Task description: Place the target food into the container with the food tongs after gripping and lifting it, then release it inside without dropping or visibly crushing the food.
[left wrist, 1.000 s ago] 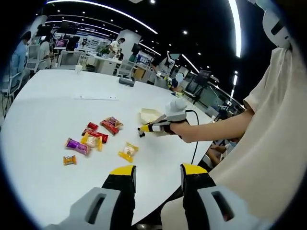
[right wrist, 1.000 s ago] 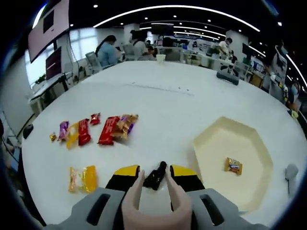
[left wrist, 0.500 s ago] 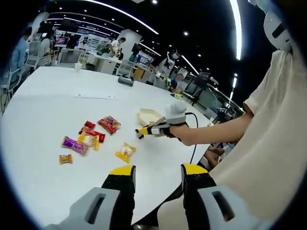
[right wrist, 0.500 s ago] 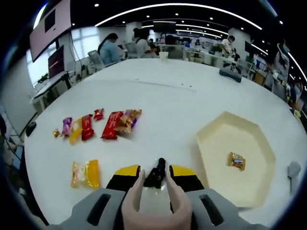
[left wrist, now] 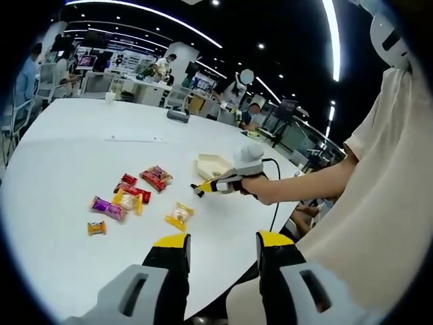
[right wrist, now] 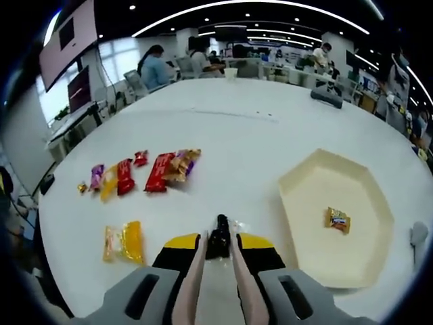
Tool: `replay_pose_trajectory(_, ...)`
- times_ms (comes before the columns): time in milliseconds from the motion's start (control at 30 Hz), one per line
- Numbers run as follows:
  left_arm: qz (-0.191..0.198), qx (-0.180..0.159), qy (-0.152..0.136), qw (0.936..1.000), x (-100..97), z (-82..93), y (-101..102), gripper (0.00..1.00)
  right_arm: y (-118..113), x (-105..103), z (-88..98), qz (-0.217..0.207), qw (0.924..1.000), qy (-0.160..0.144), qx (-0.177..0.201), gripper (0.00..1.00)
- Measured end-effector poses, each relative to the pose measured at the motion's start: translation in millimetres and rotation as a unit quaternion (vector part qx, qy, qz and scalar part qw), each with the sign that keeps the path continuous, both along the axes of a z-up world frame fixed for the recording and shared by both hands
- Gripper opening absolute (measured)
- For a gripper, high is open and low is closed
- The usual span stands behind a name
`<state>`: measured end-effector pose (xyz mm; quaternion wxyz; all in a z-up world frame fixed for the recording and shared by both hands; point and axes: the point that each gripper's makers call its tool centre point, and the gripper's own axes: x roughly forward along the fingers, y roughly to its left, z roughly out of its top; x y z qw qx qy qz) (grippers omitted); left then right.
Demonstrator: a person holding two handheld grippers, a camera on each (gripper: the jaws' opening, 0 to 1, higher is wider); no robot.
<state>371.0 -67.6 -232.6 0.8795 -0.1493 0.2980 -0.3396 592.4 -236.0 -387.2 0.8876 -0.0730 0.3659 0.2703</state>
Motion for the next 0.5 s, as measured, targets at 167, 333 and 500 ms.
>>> replay_pose_trajectory(167,-0.003,0.005,0.001,1.0,-0.3,-0.4,0.3,0.4,1.4,0.7,1.8,0.002,1.0,0.002,0.002,0.19)
replay_pose_trajectory(333,0.0,0.005,-0.001,1.0,-0.5,0.7,3.3,0.41,3.1,0.1,1.6,0.004,1.0,0.006,0.003,0.19)
replay_pose_trajectory(500,0.002,0.004,-0.001,1.0,-0.4,0.7,4.1,0.41,6.0,-0.1,2.1,0.013,0.9998,0.012,0.005,0.18)
